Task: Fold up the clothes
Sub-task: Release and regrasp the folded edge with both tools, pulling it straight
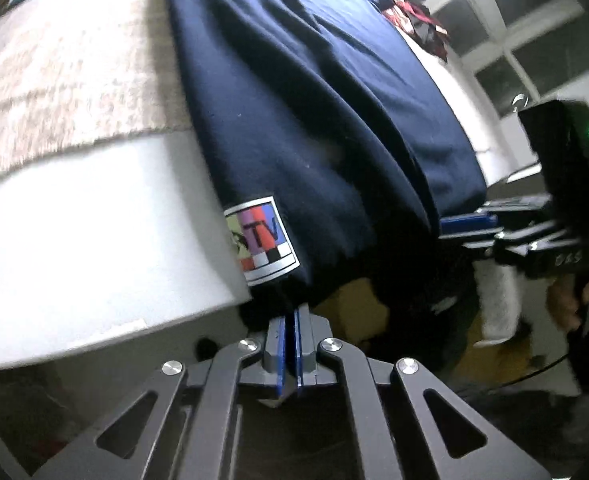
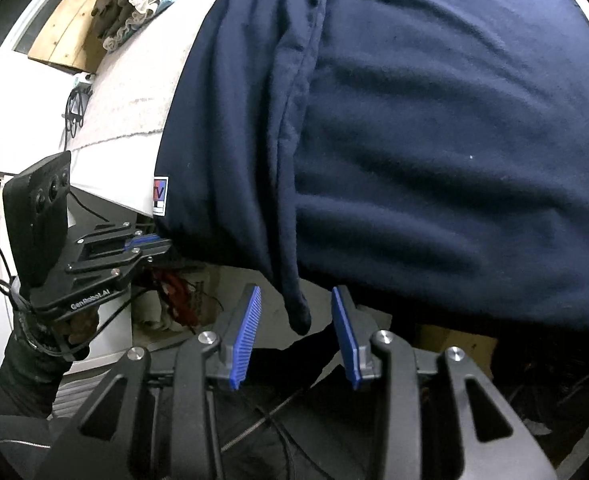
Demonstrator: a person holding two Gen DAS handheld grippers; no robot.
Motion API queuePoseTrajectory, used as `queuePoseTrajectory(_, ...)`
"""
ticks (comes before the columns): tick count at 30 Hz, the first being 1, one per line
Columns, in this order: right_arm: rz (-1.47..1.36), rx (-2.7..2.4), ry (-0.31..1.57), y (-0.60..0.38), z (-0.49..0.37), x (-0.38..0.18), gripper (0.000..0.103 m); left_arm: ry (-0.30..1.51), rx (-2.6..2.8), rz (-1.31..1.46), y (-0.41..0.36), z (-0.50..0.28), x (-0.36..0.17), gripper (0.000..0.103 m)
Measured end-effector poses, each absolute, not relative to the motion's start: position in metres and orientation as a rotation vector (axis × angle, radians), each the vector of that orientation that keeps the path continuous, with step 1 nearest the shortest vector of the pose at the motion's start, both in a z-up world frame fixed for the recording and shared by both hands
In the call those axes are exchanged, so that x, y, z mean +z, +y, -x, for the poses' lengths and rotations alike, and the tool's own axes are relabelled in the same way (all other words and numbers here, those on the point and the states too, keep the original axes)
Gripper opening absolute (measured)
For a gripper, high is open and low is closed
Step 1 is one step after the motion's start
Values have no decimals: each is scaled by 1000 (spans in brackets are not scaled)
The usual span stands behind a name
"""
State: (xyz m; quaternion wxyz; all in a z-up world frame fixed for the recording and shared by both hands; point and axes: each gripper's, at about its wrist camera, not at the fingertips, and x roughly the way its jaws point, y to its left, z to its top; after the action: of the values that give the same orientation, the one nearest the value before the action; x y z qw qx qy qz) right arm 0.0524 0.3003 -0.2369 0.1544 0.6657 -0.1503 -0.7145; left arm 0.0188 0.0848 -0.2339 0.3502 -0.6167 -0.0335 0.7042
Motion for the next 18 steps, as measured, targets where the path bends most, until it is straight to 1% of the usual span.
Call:
queuePoseTrajectory(3,-1867,-2069,-462,307,-51,-223,36,-65,1838,1550,77,-32,-219,2)
queuePoseTrajectory(7,-1788,-2158,-493,316,-34,-202,37,-44,1892,1481,54,-39,-187,1)
queuePoseTrajectory(9,-1776,-2193,-496,317,-19,-201,37,-46,1886,1500,51,-39,-189,1)
queuePoseTrajectory(12,-1766,-2198,-519,313,5,-206,37,5,1874,1538,55,-34,-207,1)
queuePoseTrajectory(14,-1776,-2215,-477,317,0,-202,37,35,1867,1552,58,-32,-215,1)
queuePoseTrajectory(16,-1787,-2232,-433,320,-4,-198,34,54,1870,1565,59,-29,-222,2)
queuePoseTrajectory(18,-1797,-2249,-390,324,-9,-195,35,67,1865,1589,60,-28,-227,3)
